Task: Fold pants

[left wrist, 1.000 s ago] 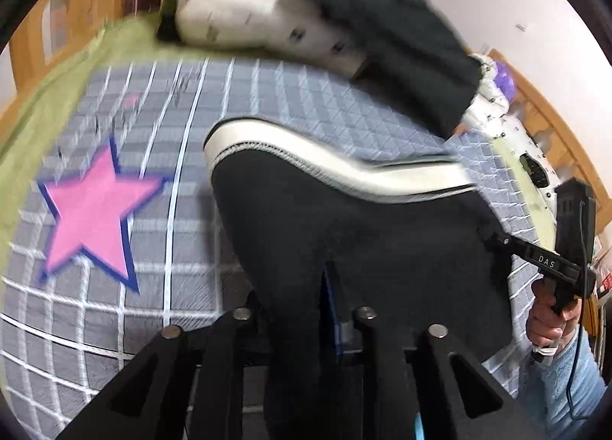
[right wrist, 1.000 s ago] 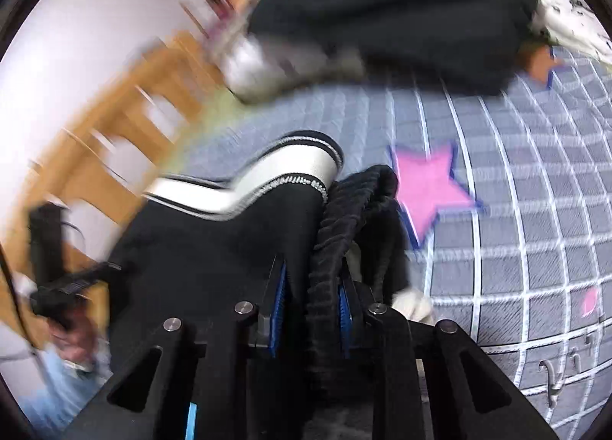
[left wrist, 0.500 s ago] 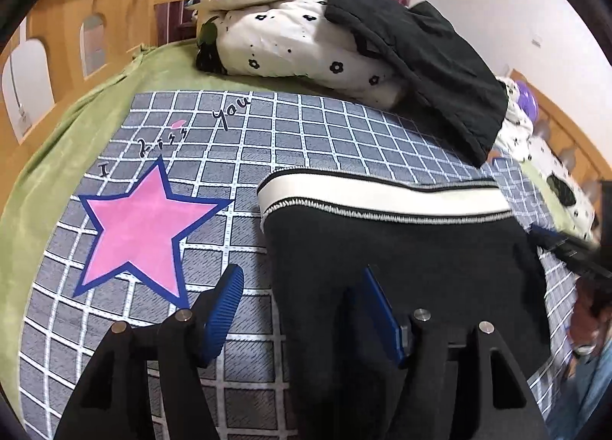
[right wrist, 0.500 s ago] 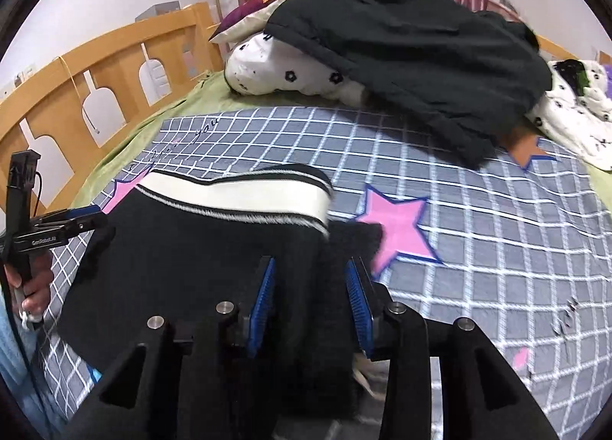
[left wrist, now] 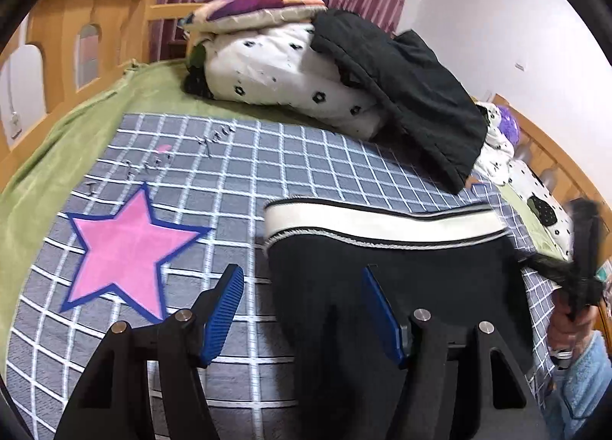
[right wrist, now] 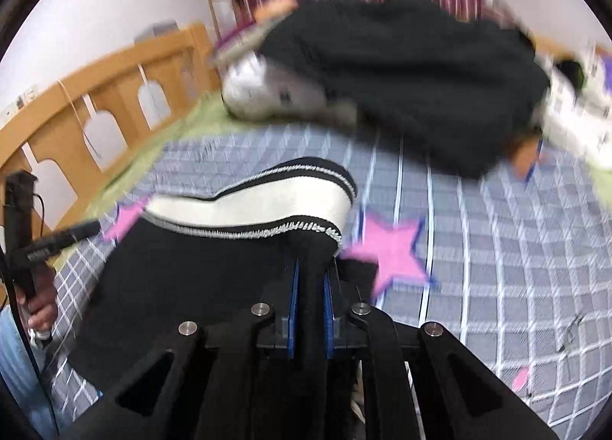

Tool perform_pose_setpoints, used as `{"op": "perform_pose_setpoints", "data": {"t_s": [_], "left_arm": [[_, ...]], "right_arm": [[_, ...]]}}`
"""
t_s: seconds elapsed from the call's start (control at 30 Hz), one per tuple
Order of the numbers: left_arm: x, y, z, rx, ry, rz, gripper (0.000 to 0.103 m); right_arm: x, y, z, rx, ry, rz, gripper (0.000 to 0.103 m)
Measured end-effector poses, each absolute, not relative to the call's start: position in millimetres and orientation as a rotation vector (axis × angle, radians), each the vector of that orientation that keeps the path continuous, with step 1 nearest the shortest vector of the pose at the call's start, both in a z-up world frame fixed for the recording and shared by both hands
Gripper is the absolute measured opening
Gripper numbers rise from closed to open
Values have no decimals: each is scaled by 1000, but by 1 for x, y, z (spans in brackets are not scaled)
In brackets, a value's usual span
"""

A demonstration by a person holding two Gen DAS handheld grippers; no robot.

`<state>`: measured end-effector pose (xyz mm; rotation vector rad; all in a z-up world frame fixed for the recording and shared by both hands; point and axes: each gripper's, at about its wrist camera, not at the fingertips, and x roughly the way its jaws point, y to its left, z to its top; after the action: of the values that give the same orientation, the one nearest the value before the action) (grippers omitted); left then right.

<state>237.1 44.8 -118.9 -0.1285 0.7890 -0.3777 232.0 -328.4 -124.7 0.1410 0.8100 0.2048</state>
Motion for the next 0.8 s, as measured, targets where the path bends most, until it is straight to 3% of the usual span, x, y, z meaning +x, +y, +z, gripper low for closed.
{"op": "perform_pose_setpoints", "data": {"t_s": [0.07, 0.13, 0.3, 0.53, 0.8], "left_arm": [[240, 33, -123, -93, 805, -369, 62], [243, 21, -126, -40, 801, -349, 62], [264, -3, -119, -14, 770, -367, 62], [299, -34, -161, 116, 857, -252, 64], [294, -32, -165, 111, 824, -260, 68]], "right_arm": [[244, -336, -151, 162, 904, 165, 22], [244, -339, -145, 173, 879, 164, 23], [238, -308, -96, 12, 687, 145, 23], [279, -286, -160, -62, 772, 133, 23], [277, -289, -160, -51, 764, 148, 23]]}}
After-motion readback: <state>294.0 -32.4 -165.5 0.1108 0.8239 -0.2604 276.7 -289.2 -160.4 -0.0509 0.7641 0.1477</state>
